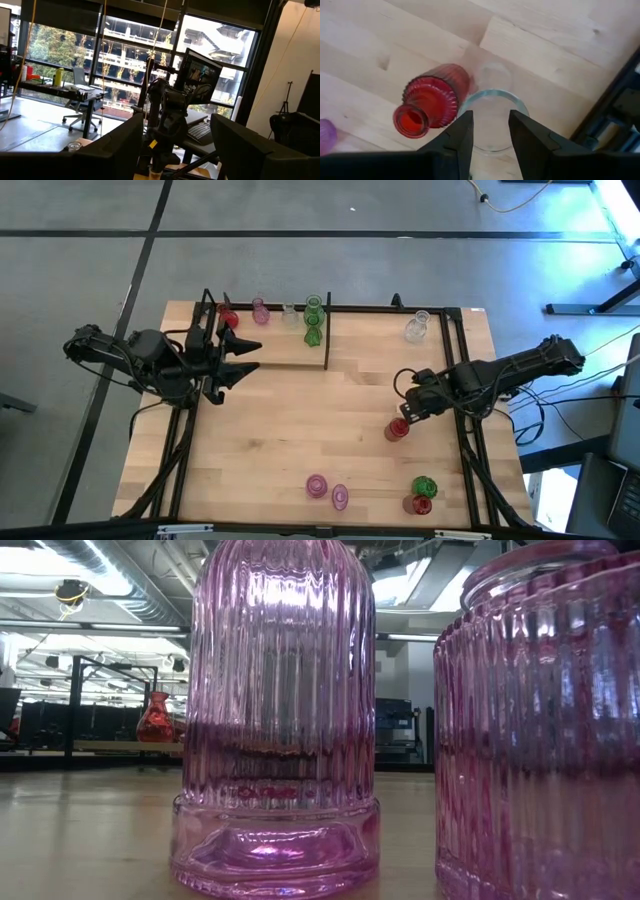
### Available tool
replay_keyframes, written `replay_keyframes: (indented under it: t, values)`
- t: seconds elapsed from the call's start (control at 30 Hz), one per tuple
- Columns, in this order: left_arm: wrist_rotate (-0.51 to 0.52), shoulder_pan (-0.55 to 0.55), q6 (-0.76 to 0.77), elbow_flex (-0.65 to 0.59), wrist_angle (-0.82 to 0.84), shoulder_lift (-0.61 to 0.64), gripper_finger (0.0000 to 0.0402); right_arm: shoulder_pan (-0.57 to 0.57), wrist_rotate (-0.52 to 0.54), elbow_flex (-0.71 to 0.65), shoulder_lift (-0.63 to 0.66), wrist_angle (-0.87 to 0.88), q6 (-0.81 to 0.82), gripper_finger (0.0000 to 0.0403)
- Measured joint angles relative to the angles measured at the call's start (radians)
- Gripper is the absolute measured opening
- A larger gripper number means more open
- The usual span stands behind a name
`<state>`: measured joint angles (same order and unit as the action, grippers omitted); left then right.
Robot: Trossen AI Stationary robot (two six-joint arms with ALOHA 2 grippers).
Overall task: Sort vases onto shelf
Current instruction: Put the bottom transparent vase on the shelf aligned with the other transparent vase
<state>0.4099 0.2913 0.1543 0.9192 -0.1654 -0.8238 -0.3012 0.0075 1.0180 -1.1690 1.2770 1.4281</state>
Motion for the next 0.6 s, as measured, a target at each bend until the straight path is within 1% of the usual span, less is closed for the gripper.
replay_keyframes:
  t: [0.37,0.47,0.6]
  values:
    - [0.0,0.0,0.0,0.0,0.0,0.0,0.0224,0.0,-0.014,0.02,-0.005,-0.004,-0.015,0.0127]
    - [0.0,0.0,0.0,0.0,0.0,0.0,0.0224,0.0,-0.018,0.022,-0.003,-0.032,-0.02,0.0127]
    - [0.0,0.0,0.0,0.0,0.0,0.0,0.0224,0.0,0.01,0.06,0.002,-0.043,-0.021,0.0127]
